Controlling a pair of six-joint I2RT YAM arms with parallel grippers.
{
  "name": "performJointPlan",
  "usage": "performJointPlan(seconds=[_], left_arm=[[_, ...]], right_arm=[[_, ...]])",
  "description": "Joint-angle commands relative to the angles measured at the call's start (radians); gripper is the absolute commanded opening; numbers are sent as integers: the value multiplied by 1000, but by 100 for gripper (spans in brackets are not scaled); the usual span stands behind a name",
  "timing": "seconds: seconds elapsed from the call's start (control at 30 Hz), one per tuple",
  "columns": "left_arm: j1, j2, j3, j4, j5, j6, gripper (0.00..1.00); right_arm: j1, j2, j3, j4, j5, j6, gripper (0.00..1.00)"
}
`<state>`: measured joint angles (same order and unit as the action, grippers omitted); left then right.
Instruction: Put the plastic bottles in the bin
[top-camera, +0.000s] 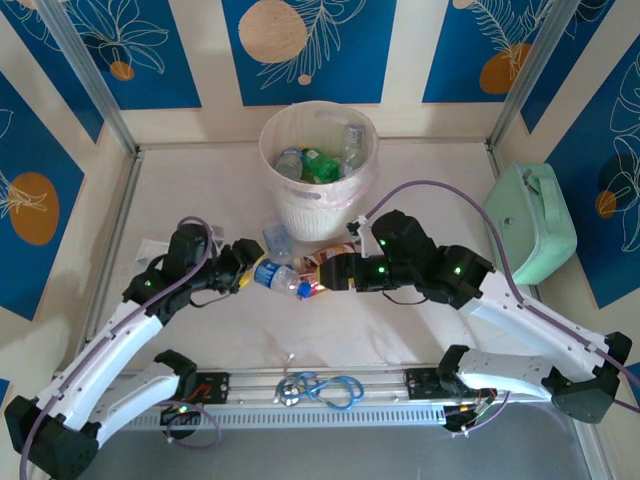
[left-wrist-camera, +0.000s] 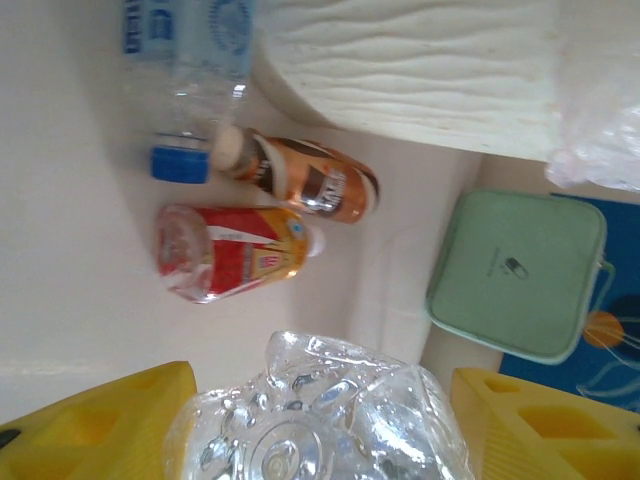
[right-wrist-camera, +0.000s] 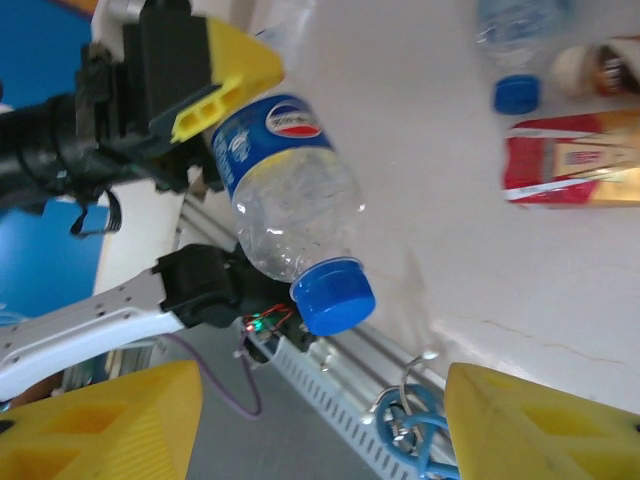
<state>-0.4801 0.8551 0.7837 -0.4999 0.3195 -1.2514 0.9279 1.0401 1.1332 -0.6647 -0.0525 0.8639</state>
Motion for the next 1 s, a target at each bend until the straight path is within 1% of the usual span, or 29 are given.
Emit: performJointPlan(seconds=[0.0, 0.1, 0.3, 0.5, 0.6, 0.77, 0.87, 0.97], left_arm=[[18, 23, 69, 58, 155, 105, 57], [23, 40, 105, 93, 194, 120, 56], [38, 44, 117, 126, 229, 116, 55], [44, 36, 95, 184, 263, 90, 54], [44, 34, 89, 192, 269, 86, 54], [49, 31, 79, 194, 268, 83, 54], [52, 29, 77, 193, 267, 80, 55], [54, 26, 78, 183, 259, 85, 58]], right_arm=[[22, 31, 20, 75, -107, -13, 63], [38, 60, 38, 74, -104, -14, 63], [59, 85, 51, 85, -96, -17, 62], [68, 97, 56, 91, -96, -17, 51], [73, 100, 59, 89, -89, -18, 47], [76, 94, 59, 86, -70, -18, 37], [78, 88, 57, 85, -60, -17, 32], [80, 84, 60, 76, -49, -19, 29]])
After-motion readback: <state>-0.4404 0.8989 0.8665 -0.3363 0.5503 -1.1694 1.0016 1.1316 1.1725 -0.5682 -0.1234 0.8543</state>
